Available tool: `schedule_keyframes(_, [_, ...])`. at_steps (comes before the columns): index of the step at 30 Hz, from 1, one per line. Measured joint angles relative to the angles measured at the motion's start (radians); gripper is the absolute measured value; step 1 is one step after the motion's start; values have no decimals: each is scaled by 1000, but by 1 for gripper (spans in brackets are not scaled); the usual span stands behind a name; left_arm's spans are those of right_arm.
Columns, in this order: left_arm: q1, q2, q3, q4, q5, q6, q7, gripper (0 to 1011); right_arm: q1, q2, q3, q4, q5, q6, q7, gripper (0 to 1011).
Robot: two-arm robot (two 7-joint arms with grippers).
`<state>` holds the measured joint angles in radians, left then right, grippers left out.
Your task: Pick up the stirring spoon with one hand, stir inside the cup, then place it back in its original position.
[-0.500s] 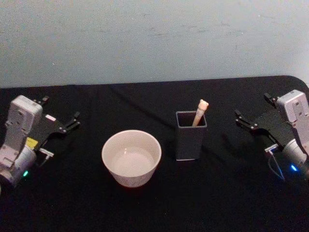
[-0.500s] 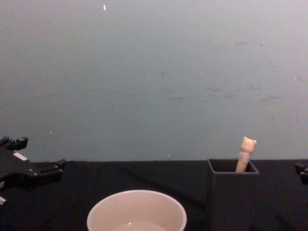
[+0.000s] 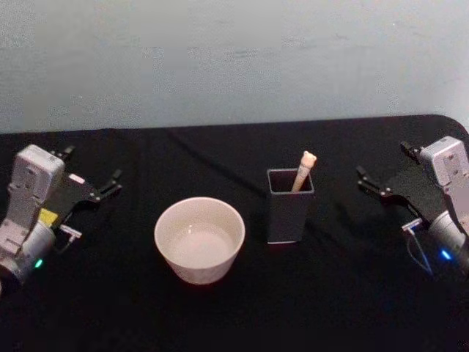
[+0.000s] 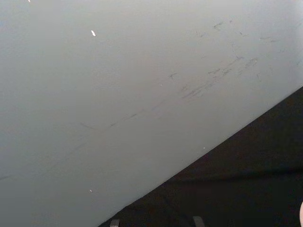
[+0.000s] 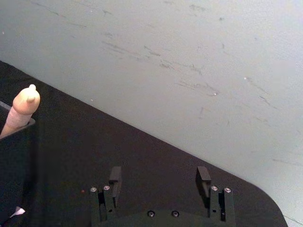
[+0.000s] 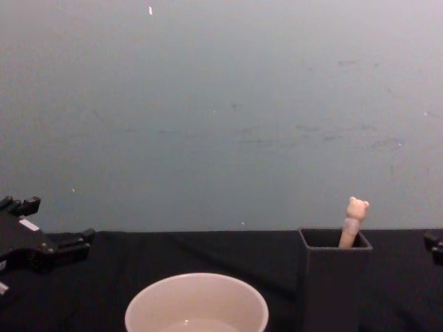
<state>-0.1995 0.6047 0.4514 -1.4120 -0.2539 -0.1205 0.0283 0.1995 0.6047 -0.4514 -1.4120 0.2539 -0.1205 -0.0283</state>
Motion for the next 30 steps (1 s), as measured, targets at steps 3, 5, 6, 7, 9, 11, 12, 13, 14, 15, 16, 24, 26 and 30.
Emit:
schedule_keyframes(3, [0,0,0,0,0,0,0,1001,0,0,0,0,0,0,0,1002])
schedule_keyframes(5, [0,0,0,0,0,0,0,1002,0,0,0,0,0,0,0,1002])
schedule_keyframes(6, [0,0,0,0,0,0,0,1001,0,0,0,0,0,0,0,1002])
schedule_keyframes(7, [0,0,0,0,0,0,0,1001,0,0,0,0,0,0,0,1002])
schedule_keyframes(9, [0,0,0,0,0,0,0,1001,0,0,0,0,0,0,0,1002])
schedule_keyframes(11, [0,0,0,0,0,0,0,1001,0,0,0,0,0,0,0,1002])
schedule_keyframes(12, [0,0,0,0,0,0,0,1002,0,0,0,0,0,0,0,1002])
schedule_keyframes(13, [0,0,0,0,0,0,0,1001,0,0,0,0,0,0,0,1002])
schedule_keyframes(14, [0,0,0,0,0,0,0,1001,0,0,0,0,0,0,0,1002])
schedule_keyframes(15, [0,0,0,0,0,0,0,1001,0,0,0,0,0,0,0,1002])
schedule_keyframes(16, [0,0,0,0,0,0,0,1001,0,0,0,0,0,0,0,1002])
schedule_keyframes(24, [0,0,0,0,0,0,0,1001,0,0,0,0,0,0,0,1002])
schedule_keyframes(26, [0,0,0,0,0,0,0,1001,0,0,0,0,0,0,0,1002])
schedule_keyframes(30, [0,0,0,0,0,0,0,1001,0,0,0,0,0,0,0,1002])
